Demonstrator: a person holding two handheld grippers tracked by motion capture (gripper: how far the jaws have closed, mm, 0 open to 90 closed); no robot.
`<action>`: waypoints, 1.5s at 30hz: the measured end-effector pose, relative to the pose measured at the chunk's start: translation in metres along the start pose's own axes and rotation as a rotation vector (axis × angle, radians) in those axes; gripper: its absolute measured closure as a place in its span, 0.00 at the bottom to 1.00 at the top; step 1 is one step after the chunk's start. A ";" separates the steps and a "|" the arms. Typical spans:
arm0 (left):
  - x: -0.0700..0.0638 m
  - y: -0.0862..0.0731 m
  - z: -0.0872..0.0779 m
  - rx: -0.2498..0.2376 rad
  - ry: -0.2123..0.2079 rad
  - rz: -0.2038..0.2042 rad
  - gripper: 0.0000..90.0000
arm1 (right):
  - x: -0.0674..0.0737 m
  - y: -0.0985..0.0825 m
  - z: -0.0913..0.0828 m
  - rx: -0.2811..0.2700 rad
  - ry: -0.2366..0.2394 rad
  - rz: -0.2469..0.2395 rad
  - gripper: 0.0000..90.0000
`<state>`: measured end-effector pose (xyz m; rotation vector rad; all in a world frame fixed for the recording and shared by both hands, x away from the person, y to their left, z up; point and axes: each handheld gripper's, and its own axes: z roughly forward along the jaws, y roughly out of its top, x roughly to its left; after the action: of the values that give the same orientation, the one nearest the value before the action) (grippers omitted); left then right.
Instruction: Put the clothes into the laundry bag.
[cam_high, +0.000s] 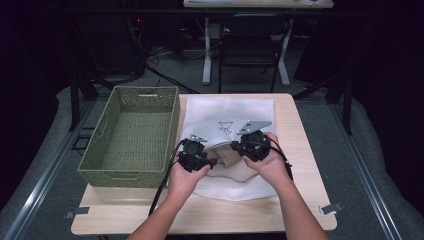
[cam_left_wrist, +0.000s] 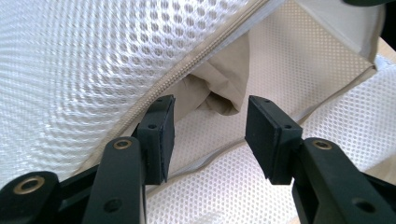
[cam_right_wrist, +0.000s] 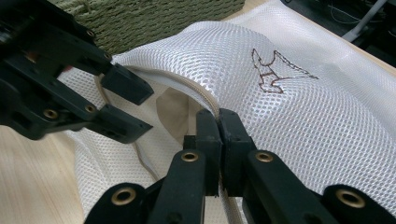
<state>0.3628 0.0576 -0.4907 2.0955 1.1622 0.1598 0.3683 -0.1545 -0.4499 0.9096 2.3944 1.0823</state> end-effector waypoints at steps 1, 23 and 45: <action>0.000 0.000 -0.002 -0.003 0.000 0.006 0.58 | 0.000 0.000 0.000 0.000 0.000 0.001 0.98; 0.008 -0.002 -0.036 -0.009 0.063 0.069 0.47 | -0.001 -0.001 -0.002 0.012 0.004 0.001 0.97; 0.017 -0.018 -0.056 -0.044 0.058 0.079 0.48 | 0.002 -0.005 -0.003 0.076 0.023 0.003 0.98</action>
<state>0.3366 0.1066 -0.4649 2.1113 1.0999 0.2822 0.3638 -0.1571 -0.4517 0.9313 2.4692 1.0142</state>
